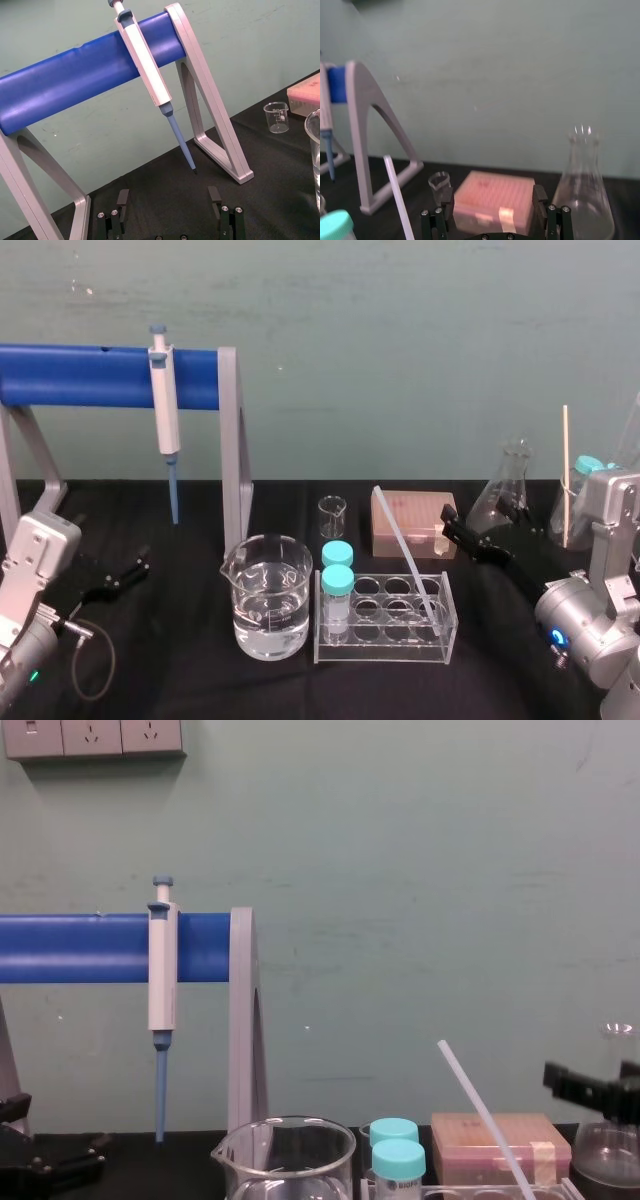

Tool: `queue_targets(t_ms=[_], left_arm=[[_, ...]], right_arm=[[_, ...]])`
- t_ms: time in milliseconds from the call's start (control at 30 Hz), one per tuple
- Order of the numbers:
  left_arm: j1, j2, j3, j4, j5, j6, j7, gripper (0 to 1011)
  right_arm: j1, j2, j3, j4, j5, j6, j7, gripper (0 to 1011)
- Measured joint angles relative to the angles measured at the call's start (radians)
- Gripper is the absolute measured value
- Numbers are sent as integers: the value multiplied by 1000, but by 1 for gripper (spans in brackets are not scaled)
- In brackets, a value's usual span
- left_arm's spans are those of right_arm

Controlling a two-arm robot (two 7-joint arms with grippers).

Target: Pick up the stirring rod with one hand, then place it down.

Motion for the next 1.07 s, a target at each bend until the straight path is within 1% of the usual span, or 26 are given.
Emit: queue_targets(t_ms=[33, 67, 100, 200, 1067], left_arm=[[0, 0, 0, 0, 0, 0, 0, 1000], [0, 0, 0, 0, 0, 0, 0, 1000], [0, 0, 0, 0, 0, 0, 0, 1000], [0, 0, 0, 0, 0, 0, 0, 1000], [0, 0, 0, 0, 0, 0, 0, 1000]], right_arm=[[-2, 0, 1, -1, 0, 26, -4, 1000], [-2, 0, 1, -1, 0, 26, -4, 1000], [-3, 1, 3, -1, 0, 43, -5, 1000], [-3, -2, 6, 6, 7, 54, 1, 1000], [-4, -1, 5, 2, 3, 52, -1, 1000]])
